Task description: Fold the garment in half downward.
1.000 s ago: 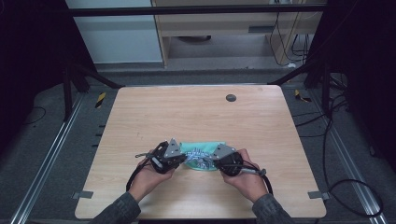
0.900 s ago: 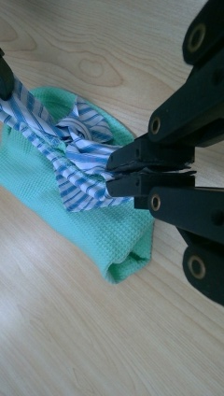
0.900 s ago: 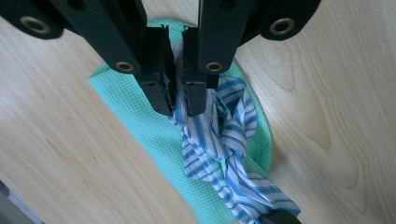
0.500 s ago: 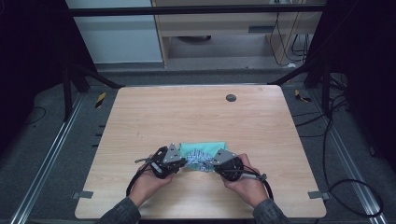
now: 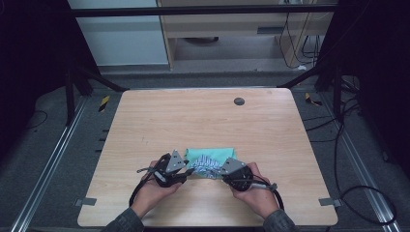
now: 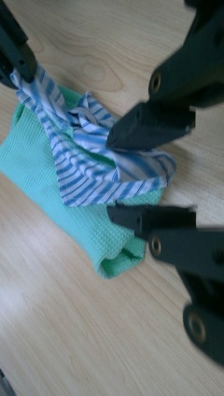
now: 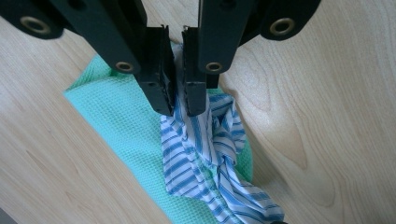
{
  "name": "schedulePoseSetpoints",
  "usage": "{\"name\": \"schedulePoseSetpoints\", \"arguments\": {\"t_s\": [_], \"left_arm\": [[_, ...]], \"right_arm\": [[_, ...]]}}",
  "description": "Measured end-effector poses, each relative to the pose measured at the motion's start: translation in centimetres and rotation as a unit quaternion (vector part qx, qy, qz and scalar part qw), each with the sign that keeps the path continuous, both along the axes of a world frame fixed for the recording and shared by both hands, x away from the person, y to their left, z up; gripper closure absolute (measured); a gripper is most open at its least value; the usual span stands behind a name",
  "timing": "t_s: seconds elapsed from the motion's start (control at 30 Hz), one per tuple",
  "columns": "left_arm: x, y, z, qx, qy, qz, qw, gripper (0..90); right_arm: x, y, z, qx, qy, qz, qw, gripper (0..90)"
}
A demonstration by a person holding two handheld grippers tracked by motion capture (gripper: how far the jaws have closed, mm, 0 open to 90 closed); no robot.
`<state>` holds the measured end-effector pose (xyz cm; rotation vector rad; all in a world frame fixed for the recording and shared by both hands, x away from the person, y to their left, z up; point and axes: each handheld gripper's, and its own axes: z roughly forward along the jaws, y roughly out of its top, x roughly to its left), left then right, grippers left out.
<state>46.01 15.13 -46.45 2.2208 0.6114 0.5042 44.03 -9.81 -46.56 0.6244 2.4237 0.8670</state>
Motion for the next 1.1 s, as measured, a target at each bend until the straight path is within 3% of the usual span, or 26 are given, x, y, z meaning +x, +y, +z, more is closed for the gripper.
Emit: {"name": "schedulePoseSetpoints", "arguments": {"t_s": [0.13, 0.17, 0.3, 0.4, 0.53, 0.77, 0.83, 0.97, 1.03, 1.1], "left_arm": [[0.2, -0.2, -0.5, 0.011, 0.015, -0.018, 0.9997, 47.7], [0.1, -0.2, -0.7, 0.013, 0.015, -0.019, 0.9996, 49.1], [-0.4, -0.2, -1.2, 0.026, 0.012, -0.031, 0.9991, 71.5], [-0.6, -0.1, -1.5, 0.035, 0.014, -0.04, 0.9985, 82.7], [-0.6, 0.0, -1.7, 0.043, 0.022, -0.046, 0.9978, 86.6], [-1.0, 0.0, -2.3, 0.077, 0.027, -0.063, 0.9947, 87.9], [-1.1, -0.1, -2.4, 0.076, 0.025, -0.062, 0.9949, 87.9], [-1.2, 0.0, -2.4, 0.063, 0.029, -0.053, 0.9962, 82.5], [-1.4, 0.3, -2.2, 0.049, 0.028, -0.037, 0.9977, 69.8], [-1.8, 0.7, -2.2, 0.023, 0.036, -0.019, 0.9989, 50.6]], "right_arm": [[-0.1, 0.0, -0.1, 0.0, 0.002, 0.002, 1.0, 82.9], [-0.1, 0.0, -0.1, -0.001, 0.003, 0.002, 1.0, 82.9], [-0.4, -0.1, -0.5, 0.001, 0.007, 0.003, 1.0, 82.8], [-0.7, -0.2, -1.0, -0.003, 0.01, 0.006, 0.9999, 83.1], [-1.0, -0.2, -1.6, -0.006, 0.015, 0.01, 0.9998, 84.3], [-1.2, -0.3, -2.1, -0.021, 0.018, 0.021, 0.9994, 85.9], [-1.2, -0.3, -2.2, -0.022, 0.019, 0.02, 0.9994, 85.9], [-1.2, -0.4, -2.3, -0.015, 0.026, 0.013, 0.9995, 80.6], [-1.2, -0.5, -2.3, -0.009, 0.031, 0.006, 0.9995, 67.7], [-1.4, -0.9, -2.3, 0.003, 0.032, -0.01, 0.9995, 55.3]]}}
